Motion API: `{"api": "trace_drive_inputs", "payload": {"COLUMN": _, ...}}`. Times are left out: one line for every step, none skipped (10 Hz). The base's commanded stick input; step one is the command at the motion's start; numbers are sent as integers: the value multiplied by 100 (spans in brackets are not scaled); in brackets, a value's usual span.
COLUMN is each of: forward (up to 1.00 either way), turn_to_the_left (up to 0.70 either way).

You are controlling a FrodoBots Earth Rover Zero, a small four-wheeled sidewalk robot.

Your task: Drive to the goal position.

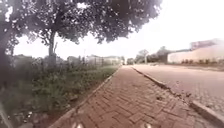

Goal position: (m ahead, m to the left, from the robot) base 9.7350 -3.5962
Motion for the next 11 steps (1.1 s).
{"api": "trace_drive_inputs", "payload": {"forward": 70, "turn_to_the_left": 0}}
{"api": "trace_drive_inputs", "payload": {"forward": 70, "turn_to_the_left": 0}}
{"api": "trace_drive_inputs", "payload": {"forward": 70, "turn_to_the_left": 0}}
{"api": "trace_drive_inputs", "payload": {"forward": 70, "turn_to_the_left": 0}}
{"api": "trace_drive_inputs", "payload": {"forward": 70, "turn_to_the_left": 0}}
{"api": "trace_drive_inputs", "payload": {"forward": 70, "turn_to_the_left": 0}}
{"api": "trace_drive_inputs", "payload": {"forward": 70, "turn_to_the_left": 0}}
{"api": "trace_drive_inputs", "payload": {"forward": 70, "turn_to_the_left": -35}}
{"api": "trace_drive_inputs", "payload": {"forward": 70, "turn_to_the_left": -35}}
{"api": "trace_drive_inputs", "payload": {"forward": 70, "turn_to_the_left": -35}}
{"api": "trace_drive_inputs", "payload": {"forward": 70, "turn_to_the_left": -35}}
